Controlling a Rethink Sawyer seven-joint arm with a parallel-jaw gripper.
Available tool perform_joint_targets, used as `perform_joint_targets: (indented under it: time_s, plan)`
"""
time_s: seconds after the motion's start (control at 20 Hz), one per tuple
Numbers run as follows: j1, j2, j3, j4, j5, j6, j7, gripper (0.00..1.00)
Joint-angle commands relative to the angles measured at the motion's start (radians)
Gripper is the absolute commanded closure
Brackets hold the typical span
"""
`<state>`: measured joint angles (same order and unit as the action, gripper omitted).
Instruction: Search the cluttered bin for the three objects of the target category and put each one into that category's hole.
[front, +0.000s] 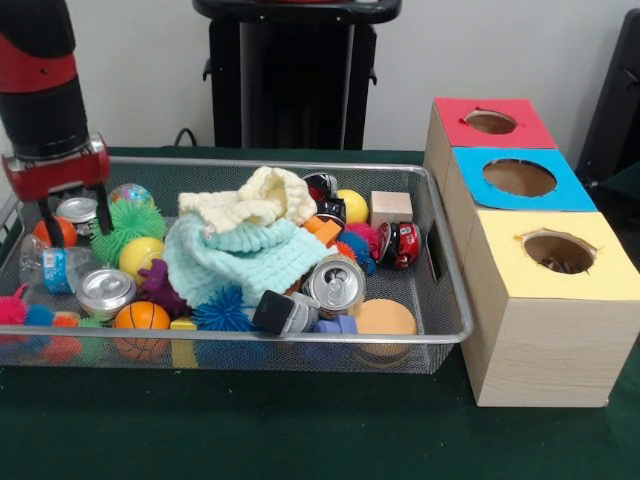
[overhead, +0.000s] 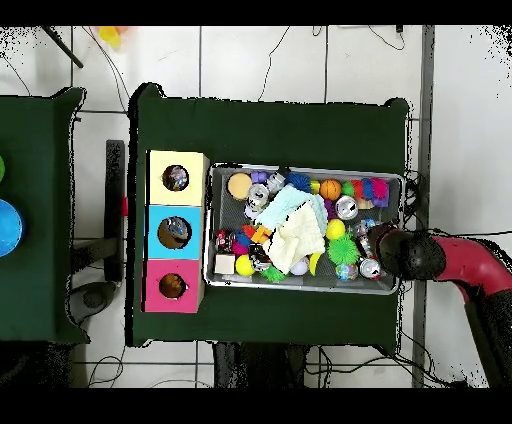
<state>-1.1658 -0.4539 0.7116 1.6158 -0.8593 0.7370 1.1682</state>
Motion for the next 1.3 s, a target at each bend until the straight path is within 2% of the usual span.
perform_joint_targets:
  time_s: [0.05,0.4,0.6,0.9,1.15,1.3]
  plan:
    - [0.019,0.103,0.085,0.007,-0.090,0.007,-0.470,0.00]
    - [0.022,0.139,0.101,0.010,-0.101,-0.030,-0.474,0.00]
    - [0.029,0.111,0.095,0.022,-0.095,-0.051,-0.425,0.00]
    - [0.014,0.131,0.092,0.017,-0.087,-0.062,-0.433,0.00]
    - [0.026,0.116,0.083,0.020,-0.095,-0.080,-0.390,0.00]
    - [0.060,0.121,0.049,-0.012,-0.131,-0.104,-0.336,0.00]
